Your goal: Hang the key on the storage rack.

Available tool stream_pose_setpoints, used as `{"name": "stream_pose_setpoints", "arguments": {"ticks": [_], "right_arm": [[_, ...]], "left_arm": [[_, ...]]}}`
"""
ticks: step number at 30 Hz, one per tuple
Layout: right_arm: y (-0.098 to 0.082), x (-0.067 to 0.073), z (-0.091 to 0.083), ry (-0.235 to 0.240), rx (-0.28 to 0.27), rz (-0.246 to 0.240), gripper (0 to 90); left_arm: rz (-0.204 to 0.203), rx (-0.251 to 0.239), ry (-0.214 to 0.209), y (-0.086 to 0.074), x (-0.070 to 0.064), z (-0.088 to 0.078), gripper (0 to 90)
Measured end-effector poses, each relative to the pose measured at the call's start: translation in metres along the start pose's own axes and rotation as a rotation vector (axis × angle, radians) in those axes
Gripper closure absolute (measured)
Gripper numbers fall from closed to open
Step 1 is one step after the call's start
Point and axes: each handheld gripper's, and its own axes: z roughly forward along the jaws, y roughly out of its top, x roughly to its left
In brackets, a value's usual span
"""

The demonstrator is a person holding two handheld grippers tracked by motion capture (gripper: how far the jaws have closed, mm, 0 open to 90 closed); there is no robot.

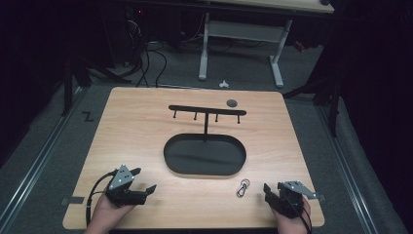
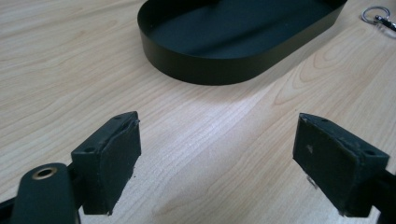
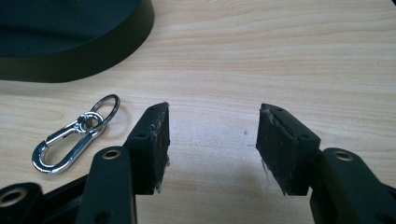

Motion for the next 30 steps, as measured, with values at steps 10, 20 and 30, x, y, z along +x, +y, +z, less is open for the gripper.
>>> {"name": "stream_pose_setpoints", "arguments": {"ticks": [10, 20, 30], "right_arm": [[-0.0027, 0.0073, 0.0025, 0.025, 0.022, -0.022, 45.3], [-0.0027, 0.0068, 0.0005, 0.030, 0.022, -0.026, 44.9], [-0.0024, 0.0089, -0.0012, 0.044, 0.023, -0.026, 42.6]], "left_arm": [[0.007, 0.020, -0.018, 0.0010, -0.0045, 0.0073, 15.6], [-0.002, 0.015, -0.016, 0.0006, -0.0023, 0.0059, 15.6], [0.000, 0.018, -0.014, 0.0007, -0.0023, 0.0054, 15.6]]}}
